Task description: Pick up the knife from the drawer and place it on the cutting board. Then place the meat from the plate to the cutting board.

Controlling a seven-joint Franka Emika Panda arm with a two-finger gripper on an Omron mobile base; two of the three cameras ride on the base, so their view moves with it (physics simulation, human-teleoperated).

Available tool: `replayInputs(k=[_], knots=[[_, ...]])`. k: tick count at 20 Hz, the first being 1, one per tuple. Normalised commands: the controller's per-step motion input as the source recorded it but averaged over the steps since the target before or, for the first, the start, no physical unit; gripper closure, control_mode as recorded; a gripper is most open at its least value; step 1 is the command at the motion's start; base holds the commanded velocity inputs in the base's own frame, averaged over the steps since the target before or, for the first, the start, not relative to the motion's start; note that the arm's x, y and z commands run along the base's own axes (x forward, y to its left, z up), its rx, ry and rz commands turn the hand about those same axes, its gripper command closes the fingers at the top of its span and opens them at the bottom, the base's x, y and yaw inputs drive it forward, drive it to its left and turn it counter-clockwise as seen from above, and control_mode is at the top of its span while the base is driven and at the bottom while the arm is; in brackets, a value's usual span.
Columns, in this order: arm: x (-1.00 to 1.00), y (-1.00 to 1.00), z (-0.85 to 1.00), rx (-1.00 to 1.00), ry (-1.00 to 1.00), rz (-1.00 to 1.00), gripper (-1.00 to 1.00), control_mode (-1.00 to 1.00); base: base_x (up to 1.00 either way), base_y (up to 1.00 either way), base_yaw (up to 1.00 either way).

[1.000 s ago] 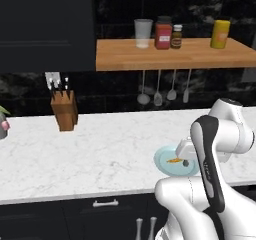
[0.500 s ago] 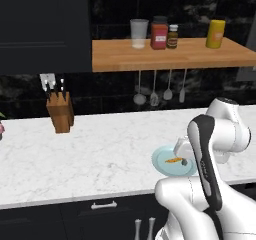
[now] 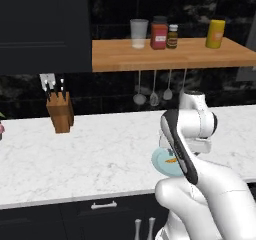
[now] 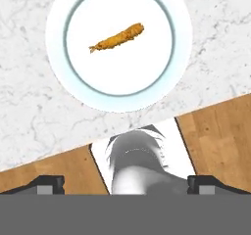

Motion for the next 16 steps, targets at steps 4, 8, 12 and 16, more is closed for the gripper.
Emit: replayInputs(k=[4,8,12,16], knots=[[0.99,-0.12,-0.16,-0.19,0.17,-0.18,-1.0,-1.0,0.0,0.0,0.0],[0.71,-0.34,-0.26,-0.04,0.18,-0.16,-1.0,-1.0,0.0,0.0,0.0],[0.61,-0.36,-0.46,0.05,0.06,-0.16,-1.0,-1.0,0.0,0.0,0.0],[0.04,-0.13,-0.61,0.06,-0.04,-0.1,-1.0,-1.0,0.0,0.0,0.0]])
